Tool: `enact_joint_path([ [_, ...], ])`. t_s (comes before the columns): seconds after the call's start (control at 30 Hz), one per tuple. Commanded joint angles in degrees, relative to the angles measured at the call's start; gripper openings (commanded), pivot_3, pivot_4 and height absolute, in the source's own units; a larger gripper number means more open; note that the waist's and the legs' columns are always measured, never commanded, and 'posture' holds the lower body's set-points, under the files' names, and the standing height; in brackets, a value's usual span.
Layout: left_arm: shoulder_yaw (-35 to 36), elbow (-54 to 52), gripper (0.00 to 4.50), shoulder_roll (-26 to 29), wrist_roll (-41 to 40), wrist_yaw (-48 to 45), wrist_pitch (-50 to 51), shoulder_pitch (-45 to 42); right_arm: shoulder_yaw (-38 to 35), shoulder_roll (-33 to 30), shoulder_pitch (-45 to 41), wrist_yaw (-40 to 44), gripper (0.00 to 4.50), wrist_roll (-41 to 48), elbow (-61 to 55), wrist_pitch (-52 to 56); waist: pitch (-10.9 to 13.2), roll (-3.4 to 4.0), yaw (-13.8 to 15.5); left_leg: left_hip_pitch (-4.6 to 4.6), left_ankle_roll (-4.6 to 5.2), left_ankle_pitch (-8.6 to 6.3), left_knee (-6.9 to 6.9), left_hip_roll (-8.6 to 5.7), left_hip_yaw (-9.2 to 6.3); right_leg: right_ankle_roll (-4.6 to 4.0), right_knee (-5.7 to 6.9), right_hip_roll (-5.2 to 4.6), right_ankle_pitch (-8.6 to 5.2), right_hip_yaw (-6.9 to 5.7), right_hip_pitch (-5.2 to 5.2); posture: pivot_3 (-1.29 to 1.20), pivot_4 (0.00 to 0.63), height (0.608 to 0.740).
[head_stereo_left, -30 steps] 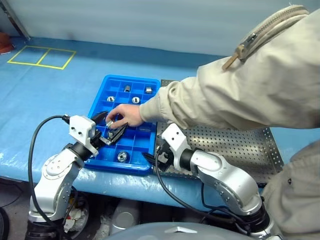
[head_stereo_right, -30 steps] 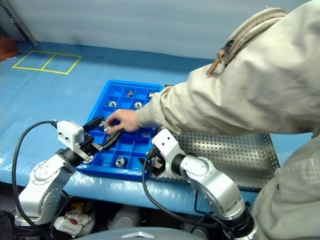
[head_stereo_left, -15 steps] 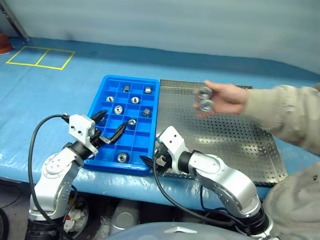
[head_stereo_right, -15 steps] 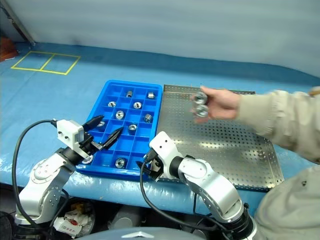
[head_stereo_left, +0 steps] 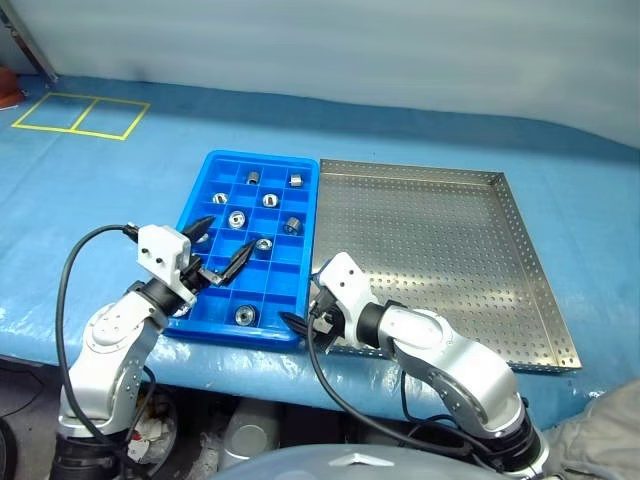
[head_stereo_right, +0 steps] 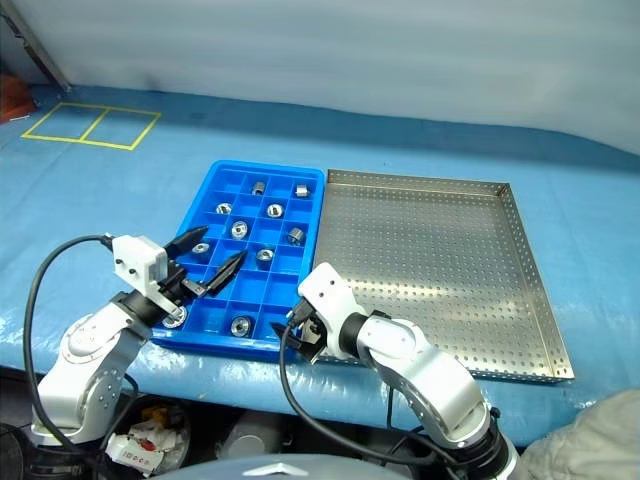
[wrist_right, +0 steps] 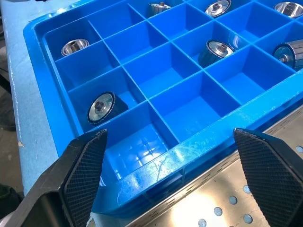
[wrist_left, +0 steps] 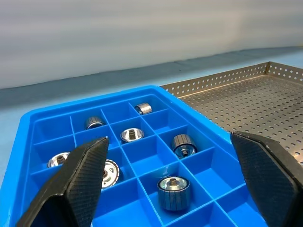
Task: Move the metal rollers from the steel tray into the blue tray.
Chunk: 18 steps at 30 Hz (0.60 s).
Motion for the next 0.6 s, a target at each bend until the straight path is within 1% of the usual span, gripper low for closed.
enact_joint_path([
  [0.03,0.6,-0.3,4.50,0.2,-0.2,0.0,-1.2,-0.6,-0.4,0.2,-0.4,0.0,4.48,0.9,-2.7,-0.6,0.0,0.00,-0.1,0.00,0.00,0.00,0.01,0.00,0.00,0.00,0.00,0.00,0.00,0.00,0.00,0.27,0.150,0.740],
  [0.6,0.6,0.7,4.50,0.8,0.7,0.1,-1.8,-1.4,-0.7,0.8,0.6,-1.0,4.48,1.2,-3.1,-2.7,0.0,0.00,-0.7,0.00,0.00,0.00,0.04,0.00,0.00,0.01,0.02,0.00,0.01,0.00,0.02,0.26,0.150,0.740],
])
